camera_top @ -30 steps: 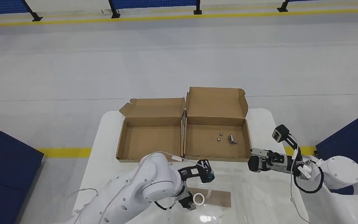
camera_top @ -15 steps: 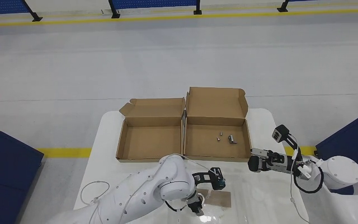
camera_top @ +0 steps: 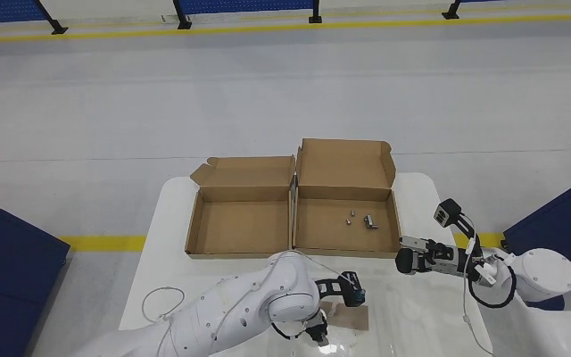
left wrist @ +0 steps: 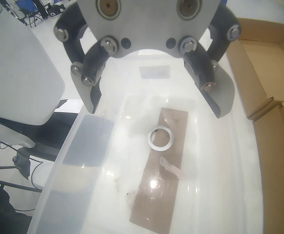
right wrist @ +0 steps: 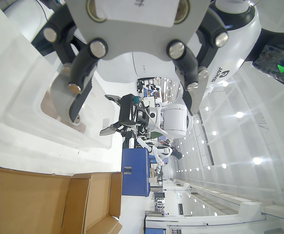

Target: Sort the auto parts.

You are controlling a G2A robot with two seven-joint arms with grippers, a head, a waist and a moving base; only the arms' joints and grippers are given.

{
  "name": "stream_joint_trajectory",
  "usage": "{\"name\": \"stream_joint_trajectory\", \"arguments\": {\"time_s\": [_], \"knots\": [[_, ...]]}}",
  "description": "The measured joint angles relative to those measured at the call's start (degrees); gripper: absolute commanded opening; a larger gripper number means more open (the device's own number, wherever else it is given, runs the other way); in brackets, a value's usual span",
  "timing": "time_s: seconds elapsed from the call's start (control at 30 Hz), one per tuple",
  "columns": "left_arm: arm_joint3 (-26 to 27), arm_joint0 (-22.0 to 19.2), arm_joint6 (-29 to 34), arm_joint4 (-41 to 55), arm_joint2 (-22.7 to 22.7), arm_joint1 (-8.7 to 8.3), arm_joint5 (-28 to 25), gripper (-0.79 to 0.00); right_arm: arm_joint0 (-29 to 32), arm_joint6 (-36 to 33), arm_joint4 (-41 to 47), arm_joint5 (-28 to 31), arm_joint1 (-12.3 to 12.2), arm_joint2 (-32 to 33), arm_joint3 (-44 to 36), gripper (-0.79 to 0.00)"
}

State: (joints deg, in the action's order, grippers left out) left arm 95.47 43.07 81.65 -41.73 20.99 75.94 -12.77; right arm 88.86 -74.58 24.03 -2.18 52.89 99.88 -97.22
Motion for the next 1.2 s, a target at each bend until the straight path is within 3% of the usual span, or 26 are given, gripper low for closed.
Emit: {"name": "stream_joint_trajectory", "arguments": {"time_s": [0.13,1.2], "knots": [[-1.4,-1.2,1.1,0.0,-1.4,1.32,1.6,0.000,0.0,0.0,0.0,0.0,0.0,0.0,0.0,0.000],[-8.6,0.1,-3.5,-2.4,-2.6,3.27,1.0,0.000,0.0,0.0,0.0,0.0,0.0,0.0,0.0,0.000]]}}
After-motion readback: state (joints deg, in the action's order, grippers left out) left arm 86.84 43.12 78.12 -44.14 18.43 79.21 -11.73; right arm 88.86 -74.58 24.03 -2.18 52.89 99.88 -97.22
